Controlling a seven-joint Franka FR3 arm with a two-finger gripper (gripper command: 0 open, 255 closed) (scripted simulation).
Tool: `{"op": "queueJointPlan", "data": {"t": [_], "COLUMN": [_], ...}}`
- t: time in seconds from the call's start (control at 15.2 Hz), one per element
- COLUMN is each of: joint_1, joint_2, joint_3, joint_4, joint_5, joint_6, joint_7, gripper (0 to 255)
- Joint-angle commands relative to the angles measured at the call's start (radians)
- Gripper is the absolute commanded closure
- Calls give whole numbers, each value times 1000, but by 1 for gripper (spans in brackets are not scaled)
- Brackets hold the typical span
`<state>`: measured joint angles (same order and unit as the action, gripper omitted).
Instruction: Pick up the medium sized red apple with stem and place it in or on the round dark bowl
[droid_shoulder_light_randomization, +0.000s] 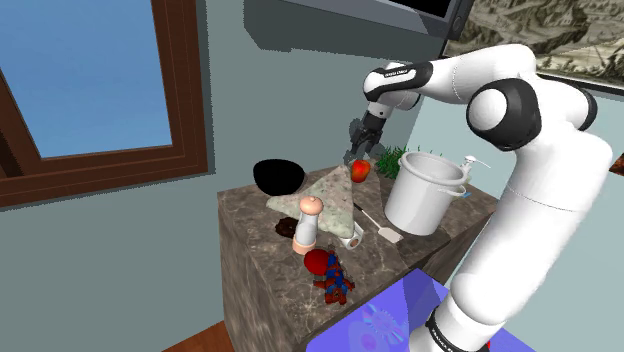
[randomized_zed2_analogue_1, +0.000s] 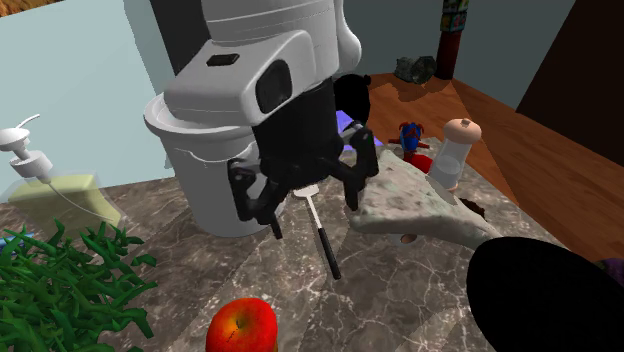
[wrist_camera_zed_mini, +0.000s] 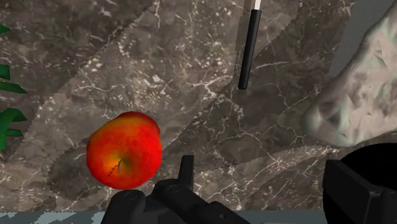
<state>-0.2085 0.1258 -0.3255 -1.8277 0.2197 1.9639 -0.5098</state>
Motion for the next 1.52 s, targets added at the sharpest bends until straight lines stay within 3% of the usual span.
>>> {"op": "queueJointPlan", "data": {"t": [0.0,0.66,1.45], "joint_1": [-20,-182,-175], "joint_2": [74,472,505], "joint_3": [-9,-14,-3], "joint_4": [62,499,449], "joint_5": [30,163,178], "joint_6": [-1,-92,-12], "joint_7": [-22,-85,-96], "gripper": [0,0,0]}}
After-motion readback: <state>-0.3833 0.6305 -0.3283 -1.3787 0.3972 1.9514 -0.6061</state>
